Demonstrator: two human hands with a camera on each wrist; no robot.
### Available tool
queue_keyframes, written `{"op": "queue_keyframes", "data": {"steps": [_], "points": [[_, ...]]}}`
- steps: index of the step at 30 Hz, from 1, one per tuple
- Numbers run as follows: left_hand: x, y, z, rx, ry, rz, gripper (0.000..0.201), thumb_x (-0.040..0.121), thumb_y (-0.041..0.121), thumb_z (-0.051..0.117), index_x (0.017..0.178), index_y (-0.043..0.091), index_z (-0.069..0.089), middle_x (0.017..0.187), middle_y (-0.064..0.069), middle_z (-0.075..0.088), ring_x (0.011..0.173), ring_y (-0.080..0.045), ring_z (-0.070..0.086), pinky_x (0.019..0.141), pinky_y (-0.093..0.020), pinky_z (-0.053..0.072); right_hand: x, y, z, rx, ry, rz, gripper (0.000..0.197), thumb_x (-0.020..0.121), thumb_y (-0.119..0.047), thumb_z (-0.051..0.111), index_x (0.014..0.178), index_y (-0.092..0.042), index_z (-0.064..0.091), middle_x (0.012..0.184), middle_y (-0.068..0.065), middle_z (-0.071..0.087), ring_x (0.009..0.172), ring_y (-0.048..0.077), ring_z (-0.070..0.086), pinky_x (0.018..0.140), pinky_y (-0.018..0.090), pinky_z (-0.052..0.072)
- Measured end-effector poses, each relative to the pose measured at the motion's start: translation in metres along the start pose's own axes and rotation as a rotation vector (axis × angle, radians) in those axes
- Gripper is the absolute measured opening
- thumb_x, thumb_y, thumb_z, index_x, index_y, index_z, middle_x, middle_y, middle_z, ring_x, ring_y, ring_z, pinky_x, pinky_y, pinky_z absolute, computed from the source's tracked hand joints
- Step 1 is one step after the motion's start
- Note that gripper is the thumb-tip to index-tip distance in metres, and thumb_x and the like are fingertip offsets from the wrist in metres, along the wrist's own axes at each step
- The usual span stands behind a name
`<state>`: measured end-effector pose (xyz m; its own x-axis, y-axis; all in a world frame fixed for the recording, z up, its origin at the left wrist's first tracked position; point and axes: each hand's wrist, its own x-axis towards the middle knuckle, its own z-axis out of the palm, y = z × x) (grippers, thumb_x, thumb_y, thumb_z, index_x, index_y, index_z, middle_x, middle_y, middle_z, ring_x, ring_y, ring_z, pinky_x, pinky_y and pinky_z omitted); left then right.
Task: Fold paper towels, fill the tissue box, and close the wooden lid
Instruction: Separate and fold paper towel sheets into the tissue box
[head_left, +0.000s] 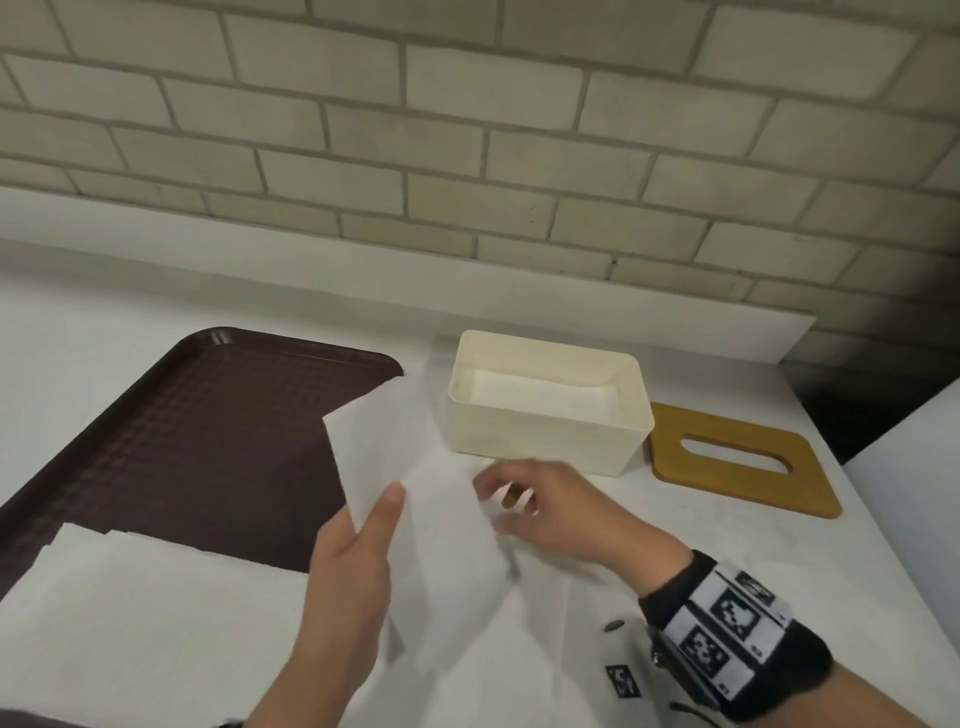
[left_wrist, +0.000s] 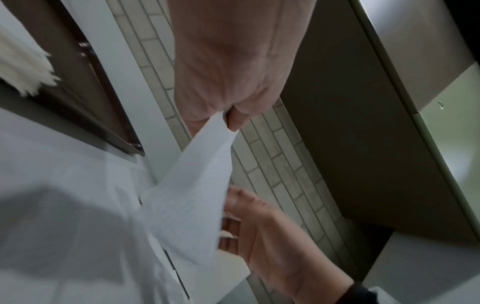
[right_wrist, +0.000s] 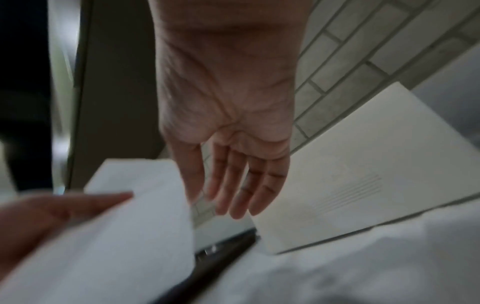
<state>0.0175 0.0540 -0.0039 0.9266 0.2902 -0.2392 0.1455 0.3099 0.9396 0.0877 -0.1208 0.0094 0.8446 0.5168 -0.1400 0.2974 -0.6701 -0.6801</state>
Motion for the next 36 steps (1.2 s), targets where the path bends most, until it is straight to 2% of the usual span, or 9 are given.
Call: {"op": "queue_keyframes", "data": {"steps": [5,13,19,22,25,27,30,33,36], "points": [[0.003,0.005,-0.008,-0.001,0.048,-0.021,0.018,0.096,0.023,0.051,0.093,0.020,0.069,0.081,0.008,0.076,0.084,-0.018,0.069,0.068,-0.033,0.050,-0.008,0.003,0.025,-0.734,-0.364,-0.355,0.039,0.083,0.008,0.043,0.112,-0.014,0.060,0.107,0.005,0.057,0.098,0.022,0.036,0.074,0.028,0.024],[0.004,-0.004,-0.004,0.020,0.067,-0.001,0.022,0.096,0.020,0.051,0.088,0.026,0.070,0.083,0.008,0.076,0.084,-0.015,0.069,0.069,-0.031,0.049,-0.001,0.010,0.011,-1.104,-0.429,-0.488,0.029,0.066,-0.002,0.063,0.051,-0.021,0.046,0.055,-0.009,0.038,0.070,0.016,0.027,0.067,0.029,0.020],[0.010,-0.011,-0.007,0.000,0.104,-0.012,0.020,0.096,0.019,0.052,0.090,0.027,0.069,0.081,0.012,0.076,0.090,-0.016,0.067,0.074,-0.032,0.048,-0.017,-0.015,-0.050,-0.509,-0.285,-0.157,0.009,0.088,-0.025,0.058,0.090,-0.025,0.067,0.070,-0.016,0.052,0.072,0.001,0.045,0.069,0.014,0.032],[0.010,-0.012,-0.004,-0.037,0.073,-0.059,0.018,0.096,0.020,0.052,0.091,0.026,0.069,0.082,0.013,0.076,0.088,-0.012,0.067,0.072,-0.029,0.046,-0.028,-0.023,-0.078,0.063,-0.058,-0.044,0.012,0.084,-0.015,0.065,0.086,-0.024,0.073,0.079,-0.006,0.070,0.060,-0.001,0.053,0.063,0.011,0.040],[0.005,-0.012,0.005,-0.088,0.002,-0.096,0.018,0.097,0.022,0.049,0.098,0.028,0.066,0.088,0.011,0.073,0.085,-0.003,0.064,0.072,-0.023,0.046,-0.032,-0.017,-0.076,0.549,0.089,0.040,0.005,0.078,-0.015,0.068,0.077,-0.017,0.072,0.075,0.007,0.069,0.065,0.017,0.058,0.062,0.023,0.043],[0.005,-0.015,0.012,-0.067,0.001,-0.082,0.033,0.101,0.015,0.043,0.088,0.035,0.067,0.083,0.015,0.069,0.076,0.004,0.063,0.070,-0.016,0.047,-0.029,-0.012,-0.057,0.678,0.139,0.147,0.004,0.081,-0.008,0.067,0.084,-0.006,0.070,0.070,0.009,0.060,0.060,0.020,0.045,0.055,0.024,0.033],[0.003,-0.014,0.022,-0.119,-0.032,-0.143,0.037,0.100,0.011,0.039,0.076,0.020,0.066,0.072,0.005,0.071,0.069,-0.012,0.064,0.061,-0.029,0.047,-0.025,-0.006,-0.024,0.765,0.143,0.300,0.017,0.087,-0.004,0.059,0.093,0.011,0.064,0.052,-0.004,0.053,0.041,0.005,0.039,0.046,0.018,0.028],[0.003,-0.013,0.027,-0.239,-0.090,-0.194,0.031,0.095,0.037,0.047,0.089,0.018,0.071,0.083,0.000,0.077,0.087,-0.023,0.068,0.074,-0.037,0.046,-0.024,-0.003,-0.003,0.831,0.106,0.436,0.024,0.088,-0.004,0.057,0.065,-0.007,0.059,0.043,-0.009,0.045,0.035,0.004,0.033,0.040,0.015,0.026],[0.002,-0.011,0.025,-0.260,-0.196,-0.208,0.045,0.092,0.047,0.041,0.104,0.016,0.070,0.101,-0.010,0.075,0.095,-0.027,0.071,0.086,-0.044,0.048,-0.023,0.001,0.007,0.906,0.086,0.532,0.023,0.084,-0.013,0.064,0.063,-0.008,0.056,0.048,0.003,0.050,0.042,0.010,0.038,0.043,0.019,0.029]]}}
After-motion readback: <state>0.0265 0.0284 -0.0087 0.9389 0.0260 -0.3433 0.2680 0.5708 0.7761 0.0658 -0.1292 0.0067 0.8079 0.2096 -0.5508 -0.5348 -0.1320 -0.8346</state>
